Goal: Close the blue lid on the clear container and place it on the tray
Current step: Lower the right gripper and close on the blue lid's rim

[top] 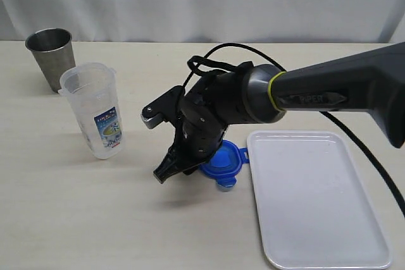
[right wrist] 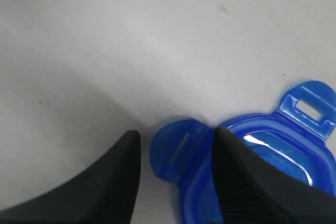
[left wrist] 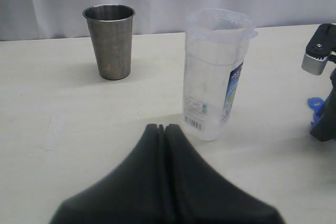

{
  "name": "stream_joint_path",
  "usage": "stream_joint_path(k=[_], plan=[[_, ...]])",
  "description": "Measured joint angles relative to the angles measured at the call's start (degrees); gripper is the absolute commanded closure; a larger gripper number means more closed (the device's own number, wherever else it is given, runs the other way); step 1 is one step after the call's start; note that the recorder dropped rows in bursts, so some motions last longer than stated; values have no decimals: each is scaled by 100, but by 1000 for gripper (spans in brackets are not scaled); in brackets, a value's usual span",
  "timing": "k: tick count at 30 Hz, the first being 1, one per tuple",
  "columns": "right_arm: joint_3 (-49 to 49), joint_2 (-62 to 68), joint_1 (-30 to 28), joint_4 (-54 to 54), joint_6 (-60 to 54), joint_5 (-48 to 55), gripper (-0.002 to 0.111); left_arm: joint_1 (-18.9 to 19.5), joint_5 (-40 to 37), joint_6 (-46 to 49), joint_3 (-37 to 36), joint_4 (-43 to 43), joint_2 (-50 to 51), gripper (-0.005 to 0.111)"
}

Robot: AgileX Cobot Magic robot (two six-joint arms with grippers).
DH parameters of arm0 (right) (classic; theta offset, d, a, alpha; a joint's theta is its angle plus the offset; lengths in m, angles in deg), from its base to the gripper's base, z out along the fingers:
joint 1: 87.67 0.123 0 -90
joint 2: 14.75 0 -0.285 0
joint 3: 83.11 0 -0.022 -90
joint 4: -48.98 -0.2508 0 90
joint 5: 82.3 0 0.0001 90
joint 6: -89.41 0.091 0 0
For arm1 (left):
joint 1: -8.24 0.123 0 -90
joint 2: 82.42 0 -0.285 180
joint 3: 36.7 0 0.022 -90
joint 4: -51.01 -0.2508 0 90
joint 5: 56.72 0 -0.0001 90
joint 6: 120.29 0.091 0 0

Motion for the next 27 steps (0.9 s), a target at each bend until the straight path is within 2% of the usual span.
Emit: stream_joint_path(k=[7,12,16,18,19,27], plan=[[-45,45,0,73,136,-46,67,0,0,0,0,0,0,107],[-46,80,0,98,148,-70,83,0,0,0,0,0,0,107],[-56,100,0,98,148,77,91,0,0,0,0,0,0,107],[-56,89,0,98,152,162,97,0,0,0,0,0,0,107],[-56,89,0,110,152,187,104,0,0,0,0,0,0,107],[-56,-140,573,778,152,303,104,0,0,0,0,0,0,107]])
